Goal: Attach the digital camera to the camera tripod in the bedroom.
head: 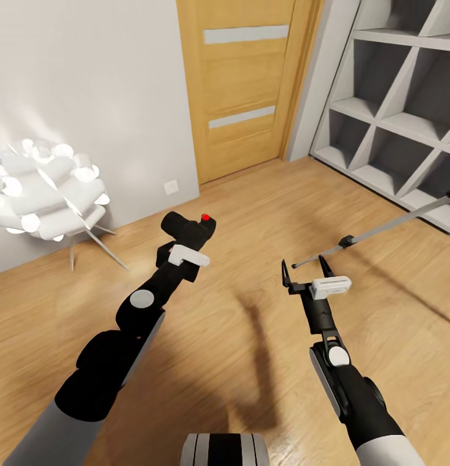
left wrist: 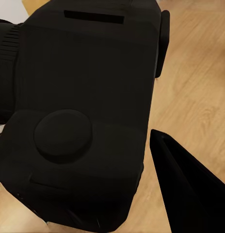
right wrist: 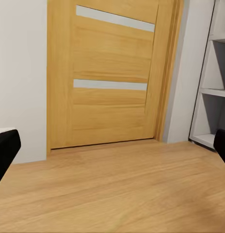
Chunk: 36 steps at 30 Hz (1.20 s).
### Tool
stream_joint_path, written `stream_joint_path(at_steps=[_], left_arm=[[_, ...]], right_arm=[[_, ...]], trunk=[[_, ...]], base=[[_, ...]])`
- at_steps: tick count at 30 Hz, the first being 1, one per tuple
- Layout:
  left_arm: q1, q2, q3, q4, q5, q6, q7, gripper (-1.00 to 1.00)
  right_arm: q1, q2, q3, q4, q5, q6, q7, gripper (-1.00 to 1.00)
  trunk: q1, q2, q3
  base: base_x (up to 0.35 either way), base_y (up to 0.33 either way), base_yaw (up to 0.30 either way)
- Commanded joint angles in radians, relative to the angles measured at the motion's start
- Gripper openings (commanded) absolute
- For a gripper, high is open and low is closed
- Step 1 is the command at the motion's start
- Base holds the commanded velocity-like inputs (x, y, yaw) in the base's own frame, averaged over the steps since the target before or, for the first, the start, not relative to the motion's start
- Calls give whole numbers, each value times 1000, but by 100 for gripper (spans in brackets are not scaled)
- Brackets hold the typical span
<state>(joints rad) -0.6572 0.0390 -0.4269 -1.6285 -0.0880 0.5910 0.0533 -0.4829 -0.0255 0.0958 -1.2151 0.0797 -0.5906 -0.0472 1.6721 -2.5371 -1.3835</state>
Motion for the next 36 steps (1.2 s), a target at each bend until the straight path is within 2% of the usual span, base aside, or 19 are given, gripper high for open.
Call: stream_joint_path(at_steps=[1,36], left_arm=[[-1,1,-3,-1,-10,6,0,-100],[-1,2,0,1,-10,6,0,-100]], right_arm=[[0,-1,1,0,8,-1,-5,100],[0,-1,1,1,8,0,-7,100]], trunk=[[-1,0,3],[-16,8,139]], base=[[0,0,0],[0,0,0]])
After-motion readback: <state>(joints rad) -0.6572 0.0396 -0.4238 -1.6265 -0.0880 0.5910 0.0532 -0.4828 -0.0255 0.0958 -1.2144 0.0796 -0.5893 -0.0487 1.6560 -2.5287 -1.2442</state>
